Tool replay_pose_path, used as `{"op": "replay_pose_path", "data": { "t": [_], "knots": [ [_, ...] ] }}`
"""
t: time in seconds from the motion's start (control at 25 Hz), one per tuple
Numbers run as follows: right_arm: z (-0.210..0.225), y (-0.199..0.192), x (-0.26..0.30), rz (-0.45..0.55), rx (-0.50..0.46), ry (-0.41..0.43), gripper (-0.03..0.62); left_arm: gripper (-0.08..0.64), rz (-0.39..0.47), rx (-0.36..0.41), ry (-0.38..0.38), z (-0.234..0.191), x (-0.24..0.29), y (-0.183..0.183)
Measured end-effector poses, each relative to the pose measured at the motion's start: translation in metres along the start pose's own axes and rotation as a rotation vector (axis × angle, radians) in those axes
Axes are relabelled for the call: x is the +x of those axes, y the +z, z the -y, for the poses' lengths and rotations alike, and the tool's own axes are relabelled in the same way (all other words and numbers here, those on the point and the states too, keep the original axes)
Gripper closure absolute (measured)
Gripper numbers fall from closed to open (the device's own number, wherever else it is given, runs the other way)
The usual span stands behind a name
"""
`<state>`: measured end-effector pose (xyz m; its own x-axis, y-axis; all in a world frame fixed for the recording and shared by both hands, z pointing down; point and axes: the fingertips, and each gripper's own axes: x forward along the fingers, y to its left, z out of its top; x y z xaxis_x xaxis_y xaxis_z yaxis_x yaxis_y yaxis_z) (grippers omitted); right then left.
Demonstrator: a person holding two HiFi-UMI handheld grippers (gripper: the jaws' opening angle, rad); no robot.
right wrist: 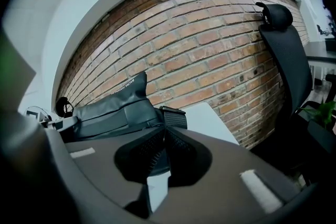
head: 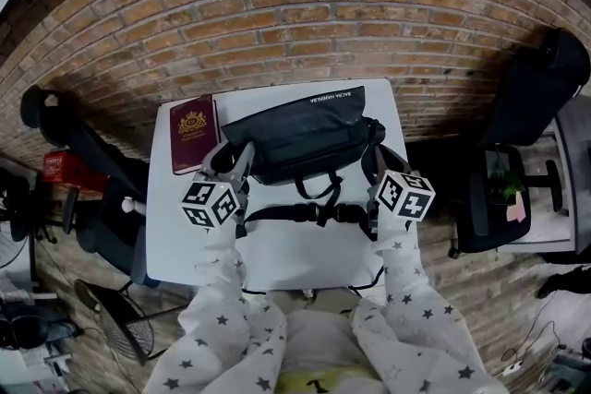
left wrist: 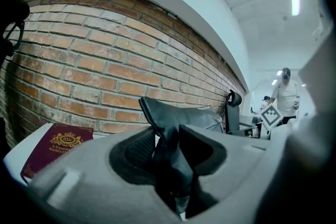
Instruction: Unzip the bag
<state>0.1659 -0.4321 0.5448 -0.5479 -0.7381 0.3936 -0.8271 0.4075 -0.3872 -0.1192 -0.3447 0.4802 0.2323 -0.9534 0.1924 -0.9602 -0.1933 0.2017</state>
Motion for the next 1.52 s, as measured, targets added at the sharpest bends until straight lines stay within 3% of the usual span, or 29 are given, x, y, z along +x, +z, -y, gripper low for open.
{"op": "replay_pose_path", "data": {
  "t": [0.2, 0.4, 0.52, 0.64, 1.0, 1.12, 1.52],
  "knots": [
    [-0.001, 0.0, -0.001, -0.014, -0.039, 0.039, 0.559, 0.413, -0.001, -0.023, 0.014, 0.0, 0.0, 0.0],
    [-0.007, 0.006, -0.007, 0.003, -0.083, 0.106, 0.402, 0.371, 0.007, -0.021, 0.054, -0.001, -0.009, 0.004],
    [-0.016, 0.013, -0.016, 0.043, -0.148, 0.144, 0.388, 0.37, 0.028, -0.011, 0.076, -0.001, -0.022, 0.009],
    [-0.023, 0.024, -0.026, 0.094, -0.169, 0.165, 0.418, 0.37, 0.047, 0.007, 0.1, 0.001, -0.038, 0.014],
    [-0.056, 0.043, -0.053, 0.156, -0.247, 0.204, 0.597, 0.52, 0.025, 0.065, 0.073, 0.023, -0.068, 0.011],
    [-0.069, 0.05, -0.062, 0.184, -0.256, 0.227, 0.591, 0.557, 0.022, 0.076, 0.058, 0.029, -0.072, 0.013],
    [-0.101, 0.077, -0.096, 0.277, -0.271, 0.282, 0.586, 0.561, 0.074, 0.115, 0.034, 0.048, -0.086, 0.048]
  ]
}}
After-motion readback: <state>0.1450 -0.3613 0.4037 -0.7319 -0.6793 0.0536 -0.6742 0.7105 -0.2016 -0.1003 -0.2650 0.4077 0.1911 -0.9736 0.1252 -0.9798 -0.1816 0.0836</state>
